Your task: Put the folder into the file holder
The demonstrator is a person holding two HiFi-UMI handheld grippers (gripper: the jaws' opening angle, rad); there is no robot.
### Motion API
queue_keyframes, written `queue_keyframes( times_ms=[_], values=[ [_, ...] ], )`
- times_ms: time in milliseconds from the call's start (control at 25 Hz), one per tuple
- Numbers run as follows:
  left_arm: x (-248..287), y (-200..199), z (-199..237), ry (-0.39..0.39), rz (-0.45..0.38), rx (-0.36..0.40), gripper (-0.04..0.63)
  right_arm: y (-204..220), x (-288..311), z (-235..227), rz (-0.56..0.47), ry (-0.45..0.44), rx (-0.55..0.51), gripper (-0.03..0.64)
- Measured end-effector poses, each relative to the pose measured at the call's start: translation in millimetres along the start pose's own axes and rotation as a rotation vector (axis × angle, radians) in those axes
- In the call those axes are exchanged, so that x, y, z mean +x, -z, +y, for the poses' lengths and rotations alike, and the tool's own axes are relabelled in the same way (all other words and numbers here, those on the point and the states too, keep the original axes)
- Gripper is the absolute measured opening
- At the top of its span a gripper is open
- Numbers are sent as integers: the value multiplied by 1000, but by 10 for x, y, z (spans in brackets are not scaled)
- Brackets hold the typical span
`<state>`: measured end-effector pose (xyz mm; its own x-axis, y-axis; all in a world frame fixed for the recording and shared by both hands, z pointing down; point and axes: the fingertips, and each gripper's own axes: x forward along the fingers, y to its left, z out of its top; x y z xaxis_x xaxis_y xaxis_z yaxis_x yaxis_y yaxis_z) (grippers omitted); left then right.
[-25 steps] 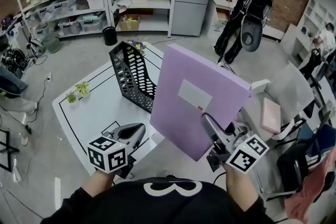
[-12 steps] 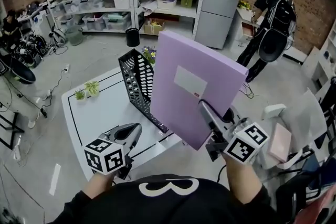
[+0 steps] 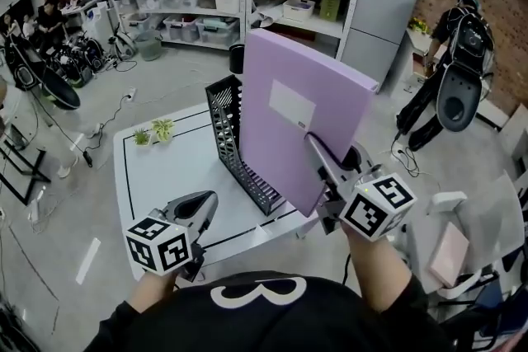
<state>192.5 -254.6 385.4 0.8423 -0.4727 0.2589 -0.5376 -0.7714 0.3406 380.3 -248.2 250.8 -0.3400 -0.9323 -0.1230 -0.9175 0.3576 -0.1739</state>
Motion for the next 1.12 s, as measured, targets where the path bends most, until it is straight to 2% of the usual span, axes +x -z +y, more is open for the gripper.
queue_keyframes(
  times_ms=[440,560,1120],
  values=[
    [-143,66,302,-102,-47,-35,6,204,616,22,6,0,-75,143],
    [-176,101,395,-127,-62,-63,6,315,718,17,15,-1,-64,143],
    [-231,300,624,-159,-61,-121,5,547,869,-50,-52,14,-63,143]
  ],
)
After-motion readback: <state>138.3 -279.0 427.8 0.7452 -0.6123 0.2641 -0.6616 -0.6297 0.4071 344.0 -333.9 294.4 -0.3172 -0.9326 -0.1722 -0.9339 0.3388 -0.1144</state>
